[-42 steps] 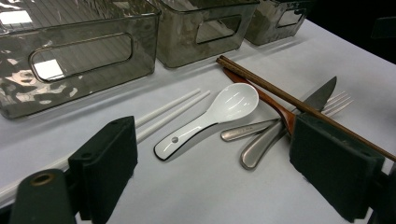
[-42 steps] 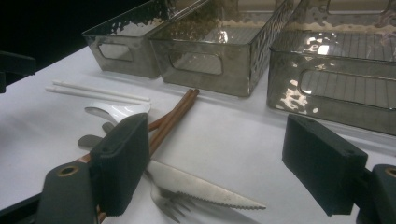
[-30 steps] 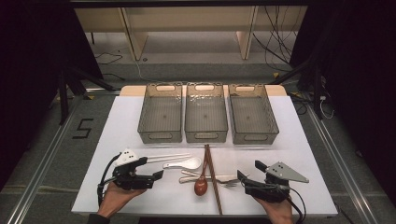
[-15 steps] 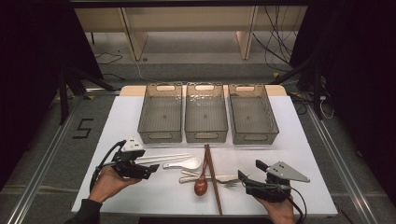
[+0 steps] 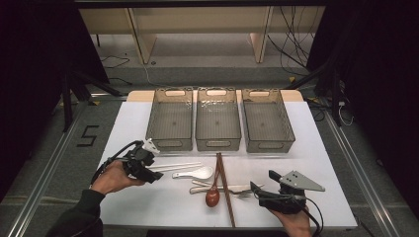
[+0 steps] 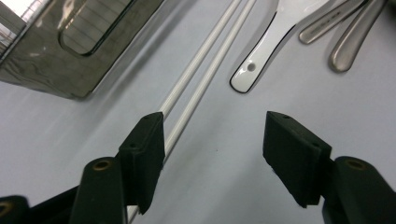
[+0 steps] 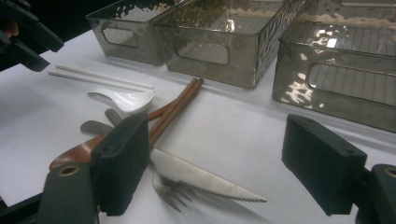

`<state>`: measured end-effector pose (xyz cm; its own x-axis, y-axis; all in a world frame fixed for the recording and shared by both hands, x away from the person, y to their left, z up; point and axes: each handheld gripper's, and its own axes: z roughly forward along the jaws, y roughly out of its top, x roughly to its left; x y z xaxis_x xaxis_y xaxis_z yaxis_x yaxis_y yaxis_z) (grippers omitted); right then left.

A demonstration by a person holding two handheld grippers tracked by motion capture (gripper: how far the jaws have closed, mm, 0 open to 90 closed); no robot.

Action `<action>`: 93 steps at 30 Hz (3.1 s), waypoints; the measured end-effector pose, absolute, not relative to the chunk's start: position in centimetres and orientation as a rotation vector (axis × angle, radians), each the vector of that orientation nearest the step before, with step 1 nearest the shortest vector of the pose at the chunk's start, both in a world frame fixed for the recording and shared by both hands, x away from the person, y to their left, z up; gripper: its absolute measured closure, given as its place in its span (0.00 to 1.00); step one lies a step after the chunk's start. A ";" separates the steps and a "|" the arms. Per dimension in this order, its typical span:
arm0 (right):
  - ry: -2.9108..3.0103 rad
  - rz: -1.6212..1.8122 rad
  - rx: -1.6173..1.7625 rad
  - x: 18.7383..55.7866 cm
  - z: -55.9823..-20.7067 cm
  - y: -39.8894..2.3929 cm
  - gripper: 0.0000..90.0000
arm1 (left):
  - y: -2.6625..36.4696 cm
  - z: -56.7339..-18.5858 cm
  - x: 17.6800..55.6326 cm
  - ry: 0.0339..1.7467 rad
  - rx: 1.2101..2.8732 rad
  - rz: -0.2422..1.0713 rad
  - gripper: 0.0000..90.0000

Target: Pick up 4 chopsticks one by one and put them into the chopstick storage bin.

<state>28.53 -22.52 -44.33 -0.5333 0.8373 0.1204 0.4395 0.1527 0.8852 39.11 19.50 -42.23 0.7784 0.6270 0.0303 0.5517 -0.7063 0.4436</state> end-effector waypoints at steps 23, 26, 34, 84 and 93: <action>2.054 1.349 1.218 28.6 -44.5 -22.5 0.27 | 20.4 -45.5 41.9 0.915 2.728 0.187 0.66; 2.058 1.348 1.217 28.6 -44.5 -22.4 0.27 | 20.4 -45.7 42.1 0.907 2.749 0.170 0.69; 2.059 1.363 1.220 28.6 -44.5 -22.5 0.27 | 20.1 -46.1 42.4 0.879 2.827 0.144 0.74; 2.080 1.335 1.243 28.8 -44.8 -22.4 0.29 | 19.2 -41.6 40.3 0.517 2.847 0.310 0.93; 2.078 1.339 1.246 28.8 -44.8 -22.5 0.29 | 19.8 -38.5 40.9 0.663 2.682 0.391 0.93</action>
